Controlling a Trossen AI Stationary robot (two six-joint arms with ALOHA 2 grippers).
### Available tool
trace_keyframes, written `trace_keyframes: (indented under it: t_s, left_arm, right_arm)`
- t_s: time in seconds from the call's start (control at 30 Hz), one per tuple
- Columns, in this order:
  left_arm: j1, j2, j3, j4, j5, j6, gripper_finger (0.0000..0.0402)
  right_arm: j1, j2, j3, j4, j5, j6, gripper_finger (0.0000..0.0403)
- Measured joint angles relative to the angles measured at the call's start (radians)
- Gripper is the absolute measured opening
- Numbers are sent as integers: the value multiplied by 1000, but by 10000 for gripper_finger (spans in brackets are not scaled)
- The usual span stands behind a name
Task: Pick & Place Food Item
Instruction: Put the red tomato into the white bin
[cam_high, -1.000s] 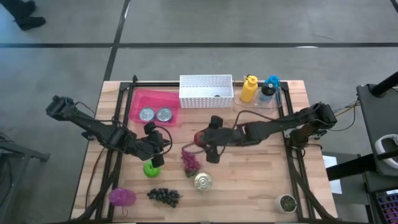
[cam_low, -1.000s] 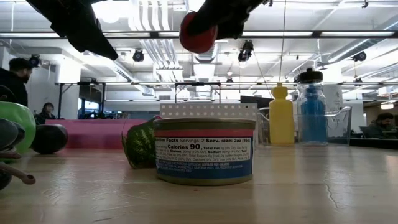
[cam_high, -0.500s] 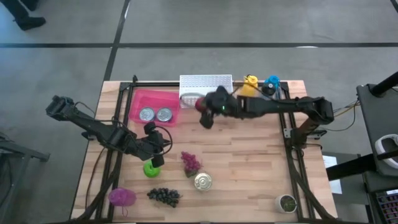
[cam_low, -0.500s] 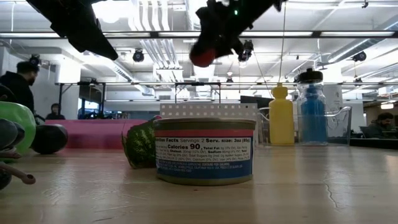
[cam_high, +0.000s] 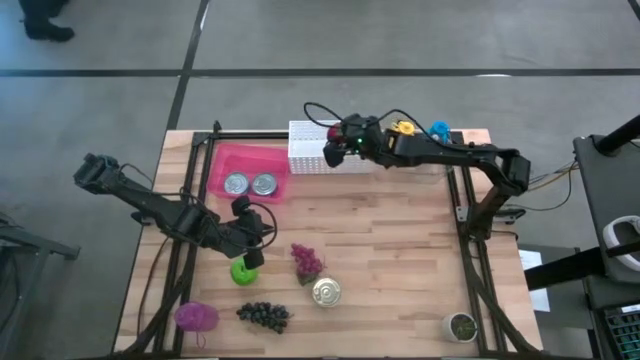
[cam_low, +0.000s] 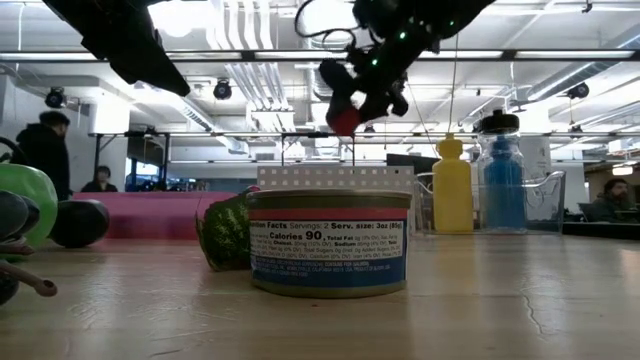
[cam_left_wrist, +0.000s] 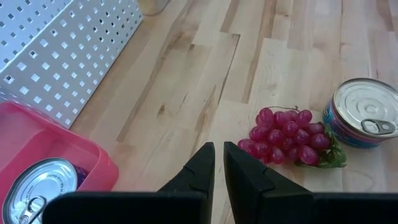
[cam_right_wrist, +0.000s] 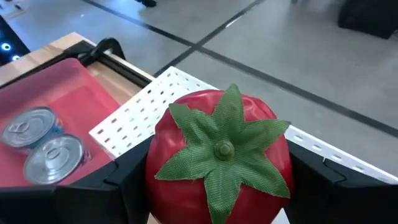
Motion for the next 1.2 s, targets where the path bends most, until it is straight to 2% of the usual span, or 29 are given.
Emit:
trace_keyframes:
  t_s: [0.4,0.77,1.2]
  left_arm:
    - [0,0,0,3,0,1,39]
    - [0,0,0,3,0,2,39]
    - [0,0,0,3,0,0,39]
  right_arm:
    - [-76,165,63,-1,-7,-7,258]
    - [-97,290,106,-7,-17,-7,258]
    - [-102,316,140,-28,-40,0,263]
